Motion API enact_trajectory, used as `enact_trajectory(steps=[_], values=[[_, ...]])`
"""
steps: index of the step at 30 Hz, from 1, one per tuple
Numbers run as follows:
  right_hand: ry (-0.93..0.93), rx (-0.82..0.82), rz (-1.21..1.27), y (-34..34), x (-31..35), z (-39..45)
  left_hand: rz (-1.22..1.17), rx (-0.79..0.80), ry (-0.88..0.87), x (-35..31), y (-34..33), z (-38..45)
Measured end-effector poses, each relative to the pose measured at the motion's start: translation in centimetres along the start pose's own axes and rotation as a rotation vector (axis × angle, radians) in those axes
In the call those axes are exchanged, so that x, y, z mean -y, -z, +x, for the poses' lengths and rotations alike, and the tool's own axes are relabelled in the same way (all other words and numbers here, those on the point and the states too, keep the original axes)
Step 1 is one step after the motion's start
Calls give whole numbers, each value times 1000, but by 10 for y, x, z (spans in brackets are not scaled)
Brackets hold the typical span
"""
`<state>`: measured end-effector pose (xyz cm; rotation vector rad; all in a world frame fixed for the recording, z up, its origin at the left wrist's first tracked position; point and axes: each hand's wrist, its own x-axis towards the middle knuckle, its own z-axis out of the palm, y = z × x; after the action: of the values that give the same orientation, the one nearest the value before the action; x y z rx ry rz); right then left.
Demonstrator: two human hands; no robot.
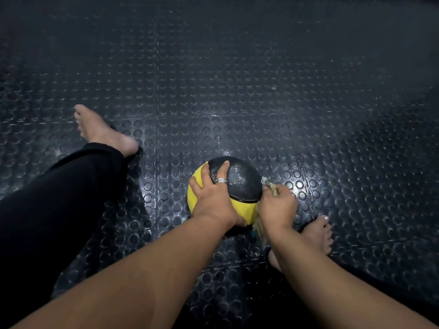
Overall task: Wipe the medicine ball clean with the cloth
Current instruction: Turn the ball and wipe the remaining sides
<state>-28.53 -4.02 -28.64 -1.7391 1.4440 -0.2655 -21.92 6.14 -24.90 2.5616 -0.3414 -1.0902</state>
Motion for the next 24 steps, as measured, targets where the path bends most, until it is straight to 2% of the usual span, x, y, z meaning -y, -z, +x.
enact_trajectory(steps=[4,7,9,11,13,15,17,21,24], values=[[192,75,31,-1,-2,-40,-50,-3,4,-1,6,9],[71,27,109,1,9,-13,-15,17,-4,-5,7,5],[37,32,47,5,18,0,6,28,1,-4,5,2],[169,105,-21,4,23,-11,-7,27,6,-1,6,3],[381,214,-62,2,27,-37,-29,3,-5,2,8,7],[508,215,-102,-1,29,-38,-36,8,-17,2,10,10],[551,155,-171,-3,37,-19,-26,40,-19,0,11,10],[474,129,-258,-9,47,0,-33,71,8,-1,11,8],[680,164,-318,-1,36,-25,-42,31,1,0,10,8]])
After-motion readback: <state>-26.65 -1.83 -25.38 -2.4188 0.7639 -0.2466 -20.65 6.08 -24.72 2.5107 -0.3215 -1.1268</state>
